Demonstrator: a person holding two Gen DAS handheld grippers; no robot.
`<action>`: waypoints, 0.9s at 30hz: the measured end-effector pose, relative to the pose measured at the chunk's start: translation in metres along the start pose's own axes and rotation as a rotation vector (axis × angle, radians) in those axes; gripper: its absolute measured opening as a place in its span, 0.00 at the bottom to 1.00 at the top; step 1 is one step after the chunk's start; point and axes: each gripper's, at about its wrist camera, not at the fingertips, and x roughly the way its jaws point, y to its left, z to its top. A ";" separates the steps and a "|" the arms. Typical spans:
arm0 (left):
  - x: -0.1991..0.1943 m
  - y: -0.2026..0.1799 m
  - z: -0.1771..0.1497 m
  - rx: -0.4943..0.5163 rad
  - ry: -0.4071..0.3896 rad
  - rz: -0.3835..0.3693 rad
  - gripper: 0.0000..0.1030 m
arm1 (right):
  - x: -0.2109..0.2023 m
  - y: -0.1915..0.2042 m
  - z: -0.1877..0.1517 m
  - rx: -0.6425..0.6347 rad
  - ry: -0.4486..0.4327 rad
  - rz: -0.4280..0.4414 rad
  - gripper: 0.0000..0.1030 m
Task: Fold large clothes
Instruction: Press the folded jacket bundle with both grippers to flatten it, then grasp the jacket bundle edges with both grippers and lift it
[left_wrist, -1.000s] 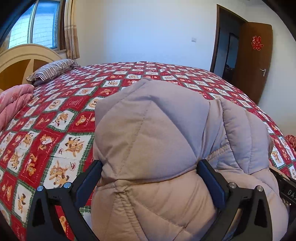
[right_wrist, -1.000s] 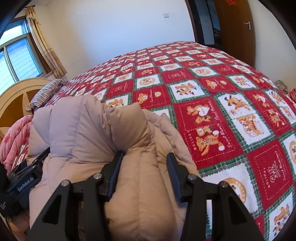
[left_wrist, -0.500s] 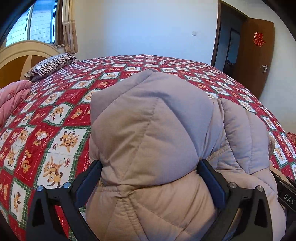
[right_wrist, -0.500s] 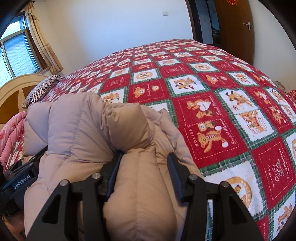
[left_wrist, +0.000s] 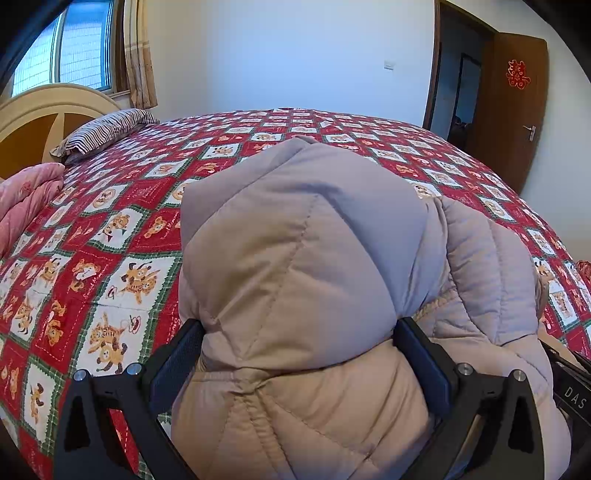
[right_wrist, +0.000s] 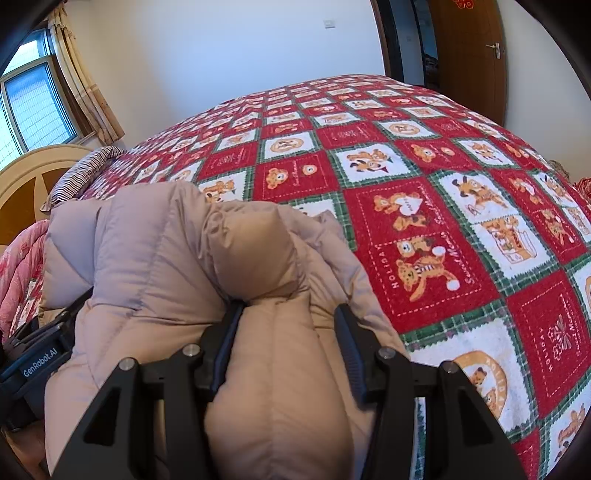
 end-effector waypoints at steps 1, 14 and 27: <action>0.000 0.000 0.000 0.000 0.001 0.001 0.99 | 0.000 0.000 0.000 0.000 0.000 -0.001 0.50; -0.078 0.027 0.004 -0.059 -0.099 0.122 0.99 | -0.053 0.005 0.023 0.013 -0.114 -0.066 0.66; -0.029 0.042 -0.019 -0.199 -0.030 0.048 0.99 | 0.011 0.052 0.023 -0.203 -0.013 0.130 0.75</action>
